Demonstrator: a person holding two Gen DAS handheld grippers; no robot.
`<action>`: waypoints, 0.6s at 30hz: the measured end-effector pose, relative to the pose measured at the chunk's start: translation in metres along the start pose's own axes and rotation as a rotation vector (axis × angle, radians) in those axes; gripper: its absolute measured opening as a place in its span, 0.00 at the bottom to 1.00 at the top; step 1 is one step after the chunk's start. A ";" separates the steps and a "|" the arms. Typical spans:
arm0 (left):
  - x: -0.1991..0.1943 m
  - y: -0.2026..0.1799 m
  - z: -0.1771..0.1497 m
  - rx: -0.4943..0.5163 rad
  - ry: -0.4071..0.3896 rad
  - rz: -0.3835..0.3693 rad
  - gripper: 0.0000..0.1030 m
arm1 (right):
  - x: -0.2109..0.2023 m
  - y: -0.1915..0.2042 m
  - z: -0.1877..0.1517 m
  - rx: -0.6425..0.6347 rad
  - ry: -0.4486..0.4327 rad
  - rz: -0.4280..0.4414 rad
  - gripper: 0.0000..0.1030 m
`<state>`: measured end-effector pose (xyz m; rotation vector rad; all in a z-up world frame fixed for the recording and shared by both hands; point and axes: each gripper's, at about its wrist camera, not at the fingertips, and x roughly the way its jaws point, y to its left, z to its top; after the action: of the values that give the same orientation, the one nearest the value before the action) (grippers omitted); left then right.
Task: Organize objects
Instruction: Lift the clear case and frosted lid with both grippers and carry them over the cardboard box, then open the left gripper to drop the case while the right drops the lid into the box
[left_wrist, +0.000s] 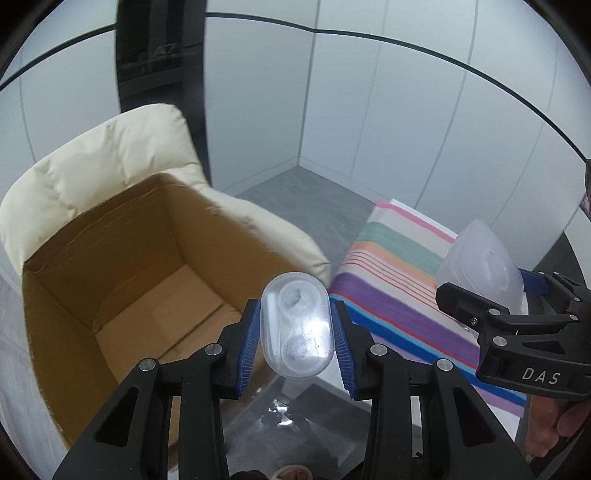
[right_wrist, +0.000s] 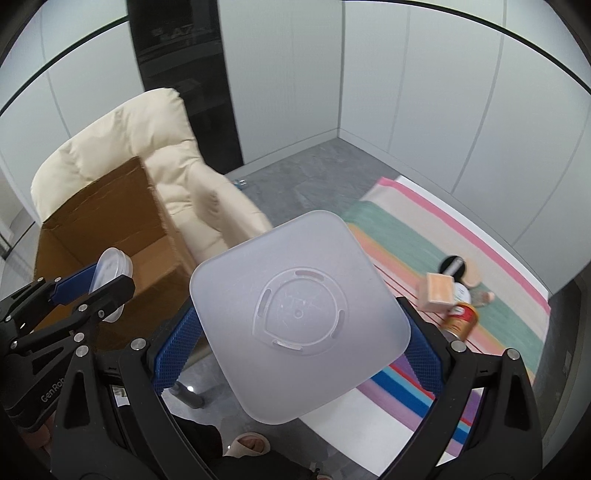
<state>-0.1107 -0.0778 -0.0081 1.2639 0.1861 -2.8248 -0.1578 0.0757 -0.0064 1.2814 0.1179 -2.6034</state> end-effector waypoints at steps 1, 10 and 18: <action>-0.001 0.006 0.000 -0.008 -0.001 0.007 0.38 | 0.001 0.005 0.002 -0.006 -0.001 0.009 0.96; -0.007 0.050 -0.004 -0.071 0.007 0.062 0.38 | 0.010 0.055 0.015 -0.068 0.000 0.073 0.96; -0.009 0.083 -0.015 -0.121 0.035 0.095 0.38 | 0.018 0.096 0.021 -0.126 0.005 0.110 0.96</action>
<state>-0.0866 -0.1582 -0.0190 1.2623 0.2863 -2.6694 -0.1609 -0.0245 -0.0045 1.2162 0.2026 -2.4584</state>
